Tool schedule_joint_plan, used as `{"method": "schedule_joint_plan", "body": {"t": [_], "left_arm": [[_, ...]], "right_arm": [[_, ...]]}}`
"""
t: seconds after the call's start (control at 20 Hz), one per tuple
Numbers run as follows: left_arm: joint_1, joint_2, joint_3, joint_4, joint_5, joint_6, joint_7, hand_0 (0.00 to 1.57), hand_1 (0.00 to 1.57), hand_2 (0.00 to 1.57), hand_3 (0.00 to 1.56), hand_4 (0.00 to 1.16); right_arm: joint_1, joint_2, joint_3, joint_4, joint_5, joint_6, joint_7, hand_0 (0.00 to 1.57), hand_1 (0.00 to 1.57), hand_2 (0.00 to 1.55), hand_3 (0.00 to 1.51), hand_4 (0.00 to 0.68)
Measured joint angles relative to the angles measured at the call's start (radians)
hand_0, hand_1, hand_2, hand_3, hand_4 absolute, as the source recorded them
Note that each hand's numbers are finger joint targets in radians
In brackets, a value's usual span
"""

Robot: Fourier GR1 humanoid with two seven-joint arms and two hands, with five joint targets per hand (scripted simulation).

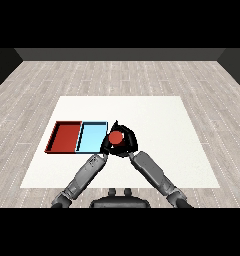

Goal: Pick the red can and put it in the red box

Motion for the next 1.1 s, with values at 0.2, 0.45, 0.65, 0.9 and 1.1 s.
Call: {"method": "schedule_joint_plan", "body": {"t": [0.2,0.45,0.65,0.9,1.1], "left_arm": [[-0.001,0.006,-0.024,-0.005,-0.018,0.060,0.012,1.55,1.55,1.48,1.38,0.87],[-0.001,0.010,-0.044,-0.001,-0.002,0.090,0.029,1.57,1.57,1.54,1.45,1.00],[0.005,0.016,-0.046,-0.016,-0.022,0.132,0.051,1.57,1.57,1.48,1.36,0.85],[-0.010,0.012,-0.041,-0.019,-0.036,0.164,0.071,1.57,1.57,1.51,1.40,0.87],[-0.011,0.009,-0.044,-0.023,-0.032,0.173,0.065,1.57,1.57,1.53,1.42,0.91]], "right_arm": [[-0.004,-0.004,-0.007,0.002,-0.004,0.015,-0.009,1.50,1.50,1.45,1.40,0.523],[0.025,-0.005,0.004,-0.006,-0.008,0.008,-0.036,1.47,1.47,1.44,1.39,0.561],[0.019,-0.010,0.024,-0.017,-0.018,-0.006,-0.035,1.50,1.50,1.44,1.39,0.560],[0.006,-0.004,-0.002,-0.014,-0.016,0.010,-0.031,1.52,1.52,1.46,1.40,0.544],[0.014,0.000,-0.014,-0.028,0.004,0.024,-0.023,1.51,1.51,1.46,1.40,0.547]]}}
